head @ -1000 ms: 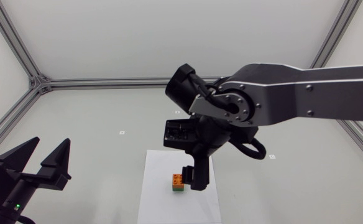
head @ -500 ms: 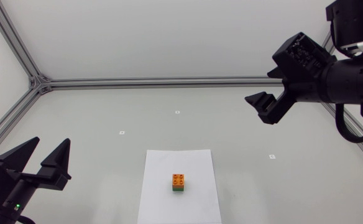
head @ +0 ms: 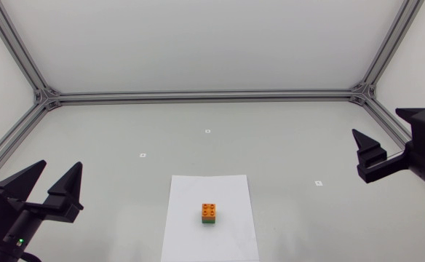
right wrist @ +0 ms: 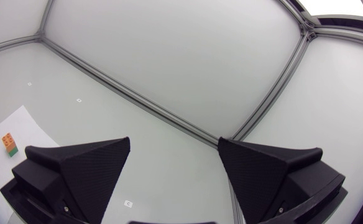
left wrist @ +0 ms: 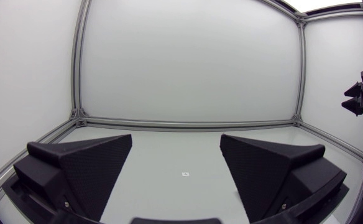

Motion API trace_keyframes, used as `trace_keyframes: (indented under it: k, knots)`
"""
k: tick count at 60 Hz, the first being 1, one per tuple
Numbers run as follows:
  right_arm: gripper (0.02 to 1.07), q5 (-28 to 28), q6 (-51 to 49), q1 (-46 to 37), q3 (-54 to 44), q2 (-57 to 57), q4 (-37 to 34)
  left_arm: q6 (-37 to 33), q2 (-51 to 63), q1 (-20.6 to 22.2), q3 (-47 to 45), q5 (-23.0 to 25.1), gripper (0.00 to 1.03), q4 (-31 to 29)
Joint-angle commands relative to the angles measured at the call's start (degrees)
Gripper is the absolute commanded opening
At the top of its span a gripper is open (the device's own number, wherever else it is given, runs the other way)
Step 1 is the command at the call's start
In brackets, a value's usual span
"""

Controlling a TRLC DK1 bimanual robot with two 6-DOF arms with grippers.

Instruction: Pick up the orange 2x2 brick with the right arm and stack it on top of the green 2x2 brick in the center

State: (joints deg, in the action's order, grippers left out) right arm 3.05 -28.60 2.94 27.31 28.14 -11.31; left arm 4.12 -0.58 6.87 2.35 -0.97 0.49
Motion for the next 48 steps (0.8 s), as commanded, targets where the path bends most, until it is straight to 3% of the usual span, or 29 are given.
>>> trace_keyframes:
  k: [1, 48]
  knots:
    - [1.03, -0.2, 3.3, -0.6, -3.3, -2.8, 1.6, 1.1, -0.1, 0.2, -2.3, -0.2, 0.99, -0.6]
    - [1.03, -2.7, 25.9, -2.7, -24.7, -25.4, 10.3, 1.2, -0.1, 0.3, -2.3, -0.2, 0.99, -0.6]
